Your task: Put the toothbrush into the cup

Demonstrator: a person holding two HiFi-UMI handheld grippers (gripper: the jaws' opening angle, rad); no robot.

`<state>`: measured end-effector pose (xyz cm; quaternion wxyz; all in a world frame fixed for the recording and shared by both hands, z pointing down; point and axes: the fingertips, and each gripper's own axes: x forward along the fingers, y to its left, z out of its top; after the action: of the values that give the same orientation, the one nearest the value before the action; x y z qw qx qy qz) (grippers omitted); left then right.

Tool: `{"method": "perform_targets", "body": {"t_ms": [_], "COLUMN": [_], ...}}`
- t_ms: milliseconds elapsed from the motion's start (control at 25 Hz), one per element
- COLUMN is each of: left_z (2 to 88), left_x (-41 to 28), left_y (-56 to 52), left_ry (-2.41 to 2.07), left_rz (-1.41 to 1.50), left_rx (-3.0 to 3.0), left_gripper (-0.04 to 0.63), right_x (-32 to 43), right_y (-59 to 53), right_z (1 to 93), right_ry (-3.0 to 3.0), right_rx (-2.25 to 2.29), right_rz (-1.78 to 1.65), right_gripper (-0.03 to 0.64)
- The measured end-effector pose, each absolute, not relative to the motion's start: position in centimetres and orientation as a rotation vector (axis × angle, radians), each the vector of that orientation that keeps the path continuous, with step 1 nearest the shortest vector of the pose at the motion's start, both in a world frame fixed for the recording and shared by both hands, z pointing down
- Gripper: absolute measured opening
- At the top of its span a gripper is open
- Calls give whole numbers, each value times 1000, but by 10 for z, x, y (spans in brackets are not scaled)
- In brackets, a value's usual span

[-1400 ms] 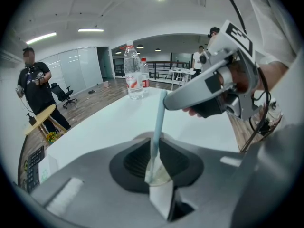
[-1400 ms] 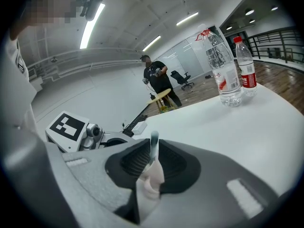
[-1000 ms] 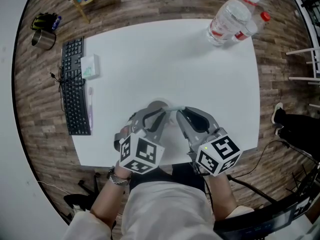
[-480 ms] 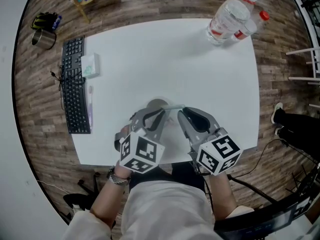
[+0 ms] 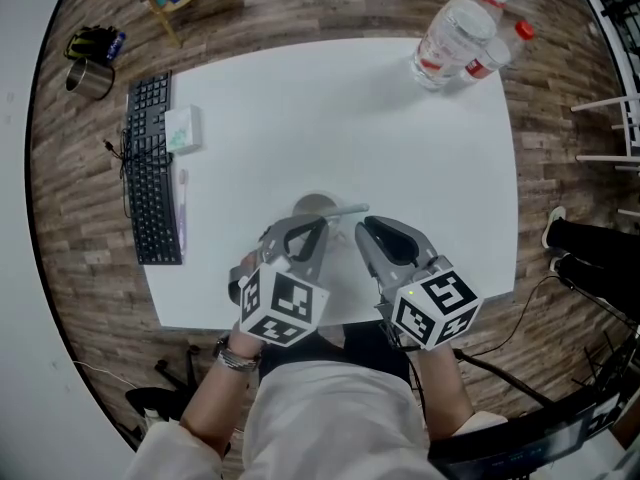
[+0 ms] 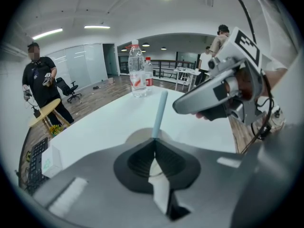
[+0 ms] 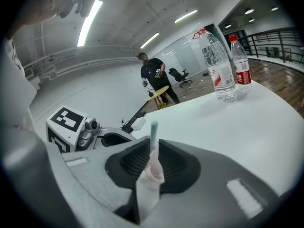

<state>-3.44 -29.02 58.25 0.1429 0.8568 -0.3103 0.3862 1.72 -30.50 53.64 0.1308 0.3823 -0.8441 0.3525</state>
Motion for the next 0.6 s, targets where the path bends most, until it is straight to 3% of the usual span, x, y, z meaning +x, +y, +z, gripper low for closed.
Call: {"method": "perform_targets", "body": {"t_ms": [160,600], "left_z": [583,579], "left_x": [-32,-29], "left_y": [-286,-281], "left_ry": [-900,-899], "left_rz": [1098,1055], "left_rx": [2466,2468], "left_gripper": [9,9], "right_x": [18,17], "right_y": [-302,-295], "right_z": [537,536], "right_ry": [-2451,-2435], "right_rx": [1108,1078], "right_rz": [993,934], "right_gripper": [31,31]}}
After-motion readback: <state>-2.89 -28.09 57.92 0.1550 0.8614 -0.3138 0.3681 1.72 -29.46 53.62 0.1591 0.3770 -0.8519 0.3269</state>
